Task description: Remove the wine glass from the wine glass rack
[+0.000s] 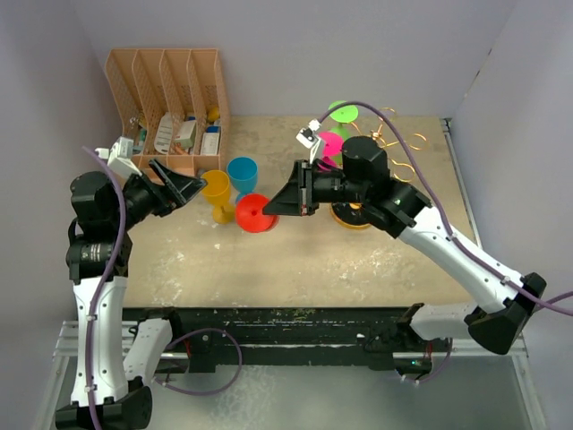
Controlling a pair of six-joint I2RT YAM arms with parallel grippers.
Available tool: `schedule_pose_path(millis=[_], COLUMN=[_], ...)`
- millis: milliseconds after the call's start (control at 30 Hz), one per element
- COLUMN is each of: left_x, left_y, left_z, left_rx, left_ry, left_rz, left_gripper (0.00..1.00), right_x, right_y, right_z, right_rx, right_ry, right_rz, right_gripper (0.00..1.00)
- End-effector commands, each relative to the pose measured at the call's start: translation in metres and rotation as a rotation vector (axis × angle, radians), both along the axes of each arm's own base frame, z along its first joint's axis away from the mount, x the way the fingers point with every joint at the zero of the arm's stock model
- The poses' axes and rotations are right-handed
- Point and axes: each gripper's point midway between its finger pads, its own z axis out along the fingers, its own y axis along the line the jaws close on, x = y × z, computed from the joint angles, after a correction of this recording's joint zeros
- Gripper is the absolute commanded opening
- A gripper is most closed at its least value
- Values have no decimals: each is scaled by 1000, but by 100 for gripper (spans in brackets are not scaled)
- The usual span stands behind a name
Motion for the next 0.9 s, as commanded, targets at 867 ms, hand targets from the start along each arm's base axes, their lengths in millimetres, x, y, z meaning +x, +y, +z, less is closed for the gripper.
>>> schedule_pose_path(millis=[867], left_x=[-65], left_y=[-38], left_z=[52], left_rx=[-344], left_ry=[168], left_rz=[-103], left_gripper=[76], right_x=[18], right_y=[-15], right_z=[36], right_rx=[-457], right_ry=[-1370], right_rz=[-460], right_gripper=[0])
